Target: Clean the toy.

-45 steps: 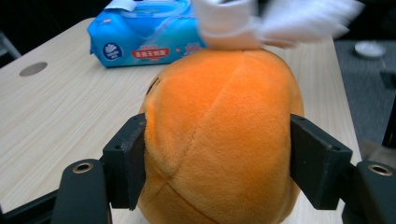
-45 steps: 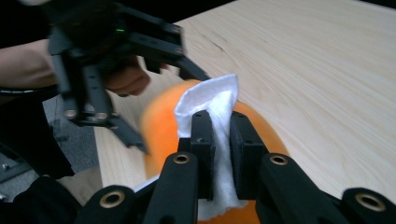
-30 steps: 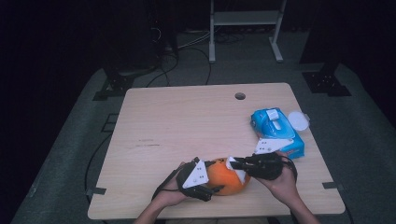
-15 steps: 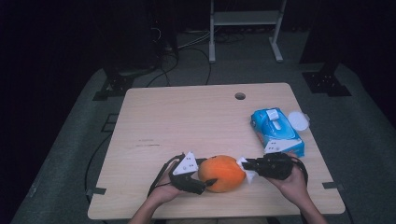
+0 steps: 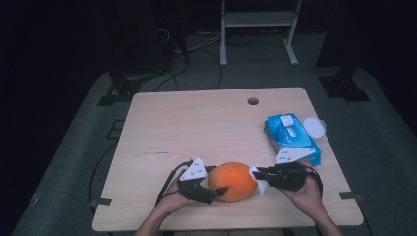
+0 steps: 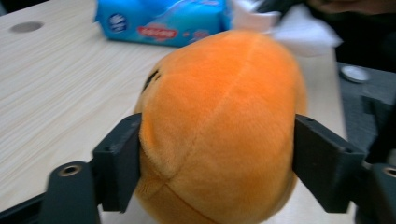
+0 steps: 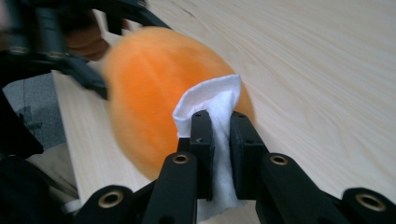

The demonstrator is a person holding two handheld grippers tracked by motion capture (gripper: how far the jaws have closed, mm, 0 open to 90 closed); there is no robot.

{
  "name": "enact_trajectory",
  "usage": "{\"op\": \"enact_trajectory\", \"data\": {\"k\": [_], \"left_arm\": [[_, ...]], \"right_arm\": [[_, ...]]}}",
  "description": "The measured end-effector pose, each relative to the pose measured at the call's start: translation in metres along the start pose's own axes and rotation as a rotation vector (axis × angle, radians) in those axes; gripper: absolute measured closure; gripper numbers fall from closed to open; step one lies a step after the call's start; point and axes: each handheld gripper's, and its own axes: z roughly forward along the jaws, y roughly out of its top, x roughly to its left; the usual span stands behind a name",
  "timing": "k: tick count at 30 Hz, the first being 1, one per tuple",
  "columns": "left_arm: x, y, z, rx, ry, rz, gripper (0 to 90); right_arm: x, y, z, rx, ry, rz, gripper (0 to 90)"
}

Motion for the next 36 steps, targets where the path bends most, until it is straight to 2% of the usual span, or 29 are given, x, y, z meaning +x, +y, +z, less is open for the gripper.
{"op": "enact_trajectory", "data": {"k": [1, 2, 4, 7, 9, 11, 14, 17, 18, 19, 20, 22, 24, 26, 27, 30, 32, 33, 34, 36], "left_arm": [[0.000, 0.001, 0.000, -0.014, -0.029, -0.009, 21.8], [0.000, 0.001, -0.001, -0.029, -0.055, -0.013, 21.8], [-0.002, 0.004, 0.000, -0.022, -0.035, -0.008, 24.2], [-0.004, 0.006, 0.002, -0.015, 0.006, -0.025, 29.1], [-0.005, 0.006, 0.002, -0.018, 0.012, -0.045, 29.8], [-0.006, 0.007, 0.003, -0.018, 0.014, -0.039, 29.2], [-0.003, 0.006, 0.002, -0.023, 0.002, -0.028, 20.6], [0.005, 0.000, 0.005, -0.024, -0.017, -0.057, 9.0], [0.005, 0.000, 0.005, -0.024, -0.017, -0.057, 8.5], [0.007, -0.003, 0.010, -0.021, -0.042, -0.065, 8.5], [0.006, -0.004, 0.014, -0.015, -0.055, -0.052, 8.7], [0.001, -0.004, 0.017, -0.016, -0.048, -0.020, 14.8], [-0.002, 0.002, 0.016, -0.011, -0.032, -0.036, 22.2], [-0.004, 0.008, 0.014, -0.007, -0.023, -0.057, 25.4], [-0.005, 0.010, 0.014, -0.006, -0.015, -0.056, 26.7], [-0.009, 0.014, 0.014, -0.005, 0.003, -0.044, 30.3], [-0.011, 0.017, 0.012, -0.006, 0.012, -0.038, 32.0], [-0.011, 0.018, 0.009, -0.013, 0.013, -0.045, 32.2], [-0.011, 0.020, 0.005, -0.031, 0.006, -0.060, 32.3], [-0.014, 0.024, 0.000, -0.043, -0.004, -0.054, 32.0]], "right_arm": [[-0.004, -0.003, -0.001, 0.002, 0.001, 0.021, 80.2], [-0.007, -0.005, -0.002, 0.007, -0.013, 0.021, 80.2], [-0.009, -0.007, -0.002, 0.010, -0.029, 0.028, 80.3], [-0.003, -0.001, -0.003, -0.006, -0.020, 0.015, 80.5], [0.005, 0.005, -0.004, -0.043, 0.005, 0.002, 80.5], [0.013, 0.012, -0.005, -0.063, 0.030, -0.023, 80.4], [0.018, 0.014, -0.003, -0.050, 0.011, -0.062, 80.3], [0.008, 0.006, -0.001, -0.047, 0.024, -0.020, 80.2], [0.008, 0.006, -0.001, -0.047, 0.024, -0.020, 80.2], [0.002, 0.003, -0.002, -0.053, 0.022, 0.003, 80.1], [0.000, 0.002, -0.002, -0.058, 0.019, 0.008, 80.1], [-0.003, 0.001, -0.003, -0.059, 0.011, 0.024, 80.1], [-0.004, 0.002, -0.003, -0.061, 0.005, 0.030, 80.3], [-0.002, 0.005, -0.004, -0.081, 0.011, 0.030, 80.5], [0.001, 0.008, -0.006, -0.093, 0.013, 0.020, 80.5], [0.012, 0.018, -0.007, -0.140, 0.091, -0.003, 80.5], [0.020, 0.023, -0.005, -0.122, 0.058, -0.062, 80.4], [0.021, 0.024, -0.006, -0.116, 0.046, -0.073, 80.4], [0.019, 0.023, -0.006, -0.119, 0.044, -0.066, 80.5], [0.014, 0.019, -0.007, -0.141, 0.059, -0.030, 80.5]]}}
